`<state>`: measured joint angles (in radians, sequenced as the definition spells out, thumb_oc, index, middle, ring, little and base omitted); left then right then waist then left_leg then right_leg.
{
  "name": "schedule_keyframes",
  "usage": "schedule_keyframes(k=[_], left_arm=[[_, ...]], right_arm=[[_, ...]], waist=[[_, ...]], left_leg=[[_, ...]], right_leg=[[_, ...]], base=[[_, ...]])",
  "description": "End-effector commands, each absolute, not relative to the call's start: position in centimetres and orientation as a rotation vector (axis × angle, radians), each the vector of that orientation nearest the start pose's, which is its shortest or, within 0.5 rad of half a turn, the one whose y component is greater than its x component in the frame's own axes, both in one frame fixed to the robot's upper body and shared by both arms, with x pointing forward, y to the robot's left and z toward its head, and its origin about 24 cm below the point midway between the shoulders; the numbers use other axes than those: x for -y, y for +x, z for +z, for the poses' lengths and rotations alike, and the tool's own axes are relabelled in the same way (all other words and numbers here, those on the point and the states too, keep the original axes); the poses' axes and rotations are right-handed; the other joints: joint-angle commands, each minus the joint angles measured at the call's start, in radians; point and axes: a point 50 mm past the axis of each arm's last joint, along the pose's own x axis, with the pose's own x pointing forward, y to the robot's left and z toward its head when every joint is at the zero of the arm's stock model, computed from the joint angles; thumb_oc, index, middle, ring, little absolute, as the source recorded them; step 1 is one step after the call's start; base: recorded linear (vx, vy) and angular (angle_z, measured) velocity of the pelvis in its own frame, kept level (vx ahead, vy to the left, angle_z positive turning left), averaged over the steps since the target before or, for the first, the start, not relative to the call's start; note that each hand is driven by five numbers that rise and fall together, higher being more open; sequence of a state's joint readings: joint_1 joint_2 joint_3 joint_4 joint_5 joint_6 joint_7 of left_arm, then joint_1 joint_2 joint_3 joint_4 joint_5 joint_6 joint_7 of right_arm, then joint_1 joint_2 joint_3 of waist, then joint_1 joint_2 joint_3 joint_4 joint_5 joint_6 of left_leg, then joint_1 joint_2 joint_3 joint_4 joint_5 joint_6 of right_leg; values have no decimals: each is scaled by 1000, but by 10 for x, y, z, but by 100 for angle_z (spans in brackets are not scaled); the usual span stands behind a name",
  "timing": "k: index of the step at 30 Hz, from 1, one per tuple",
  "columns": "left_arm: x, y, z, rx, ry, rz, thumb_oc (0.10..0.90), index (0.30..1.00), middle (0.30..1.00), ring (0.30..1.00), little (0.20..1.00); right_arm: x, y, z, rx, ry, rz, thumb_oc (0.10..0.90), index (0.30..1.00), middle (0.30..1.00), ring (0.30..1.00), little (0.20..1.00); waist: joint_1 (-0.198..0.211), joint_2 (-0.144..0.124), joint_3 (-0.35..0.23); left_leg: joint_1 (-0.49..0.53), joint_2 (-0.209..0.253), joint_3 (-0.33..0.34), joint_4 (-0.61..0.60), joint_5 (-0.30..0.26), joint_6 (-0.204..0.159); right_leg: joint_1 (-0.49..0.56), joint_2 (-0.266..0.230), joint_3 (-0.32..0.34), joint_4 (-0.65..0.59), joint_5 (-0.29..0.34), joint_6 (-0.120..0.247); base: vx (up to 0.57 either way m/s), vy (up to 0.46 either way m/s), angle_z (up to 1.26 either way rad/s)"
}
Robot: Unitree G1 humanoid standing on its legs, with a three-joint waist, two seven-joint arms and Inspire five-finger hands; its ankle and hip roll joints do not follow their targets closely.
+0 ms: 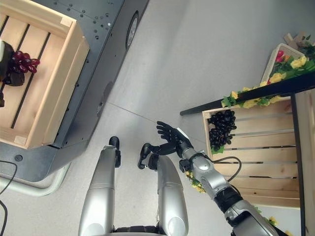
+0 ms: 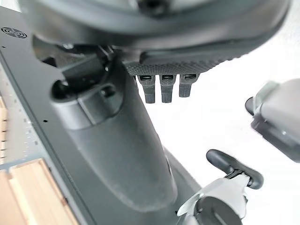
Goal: Pick up the fruits from the basket on one side to the basket on the other side
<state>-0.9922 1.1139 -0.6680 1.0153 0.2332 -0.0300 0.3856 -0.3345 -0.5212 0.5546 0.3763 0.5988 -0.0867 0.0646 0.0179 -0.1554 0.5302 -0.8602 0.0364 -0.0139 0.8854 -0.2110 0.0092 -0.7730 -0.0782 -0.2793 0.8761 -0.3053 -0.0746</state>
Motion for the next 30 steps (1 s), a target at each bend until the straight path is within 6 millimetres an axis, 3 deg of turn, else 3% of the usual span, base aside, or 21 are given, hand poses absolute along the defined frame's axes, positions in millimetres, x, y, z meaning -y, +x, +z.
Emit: schedule_keyframes(k=[1,4,17,24,30], left_arm=[[-419,303,283,142,1200,895,400,300,300,300,300],[-423,300,276,196,954,876,400,300,300,300,300],[-421,296,239,332,372,757,400,300,300,300,300],[-420,291,216,346,202,712,400,300,300,300,300],[-415,289,204,365,117,646,400,300,300,300,300]], right_arm=[[157,286,44,-88,-7,398,800,900,900,900,900],[151,284,42,-104,-1,410,800,900,900,900,900],[143,272,24,-180,7,411,800,900,900,900,900],[140,266,16,-215,0,408,800,900,900,900,900],[140,259,12,-215,-20,402,800,900,900,900,900]], waist=[[31,57,-10],[33,59,-10],[44,80,-92],[47,103,-138],[43,123,-186]], left_leg=[[164,-48,98,-147,-9,90],[220,-54,95,-163,-13,88],[380,-91,84,-265,-14,88],[467,-109,81,-346,3,83],[538,-117,80,-447,53,76]], right_leg=[[140,8,20,-35,21,7],[197,12,27,-51,10,3],[355,-2,46,-173,19,14],[434,-10,52,-265,42,30],[500,-7,53,-383,92,43]], base=[[-10,-40,1],[-7,-44,2],[32,-12,0],[49,3,2],[39,-12,-1]])
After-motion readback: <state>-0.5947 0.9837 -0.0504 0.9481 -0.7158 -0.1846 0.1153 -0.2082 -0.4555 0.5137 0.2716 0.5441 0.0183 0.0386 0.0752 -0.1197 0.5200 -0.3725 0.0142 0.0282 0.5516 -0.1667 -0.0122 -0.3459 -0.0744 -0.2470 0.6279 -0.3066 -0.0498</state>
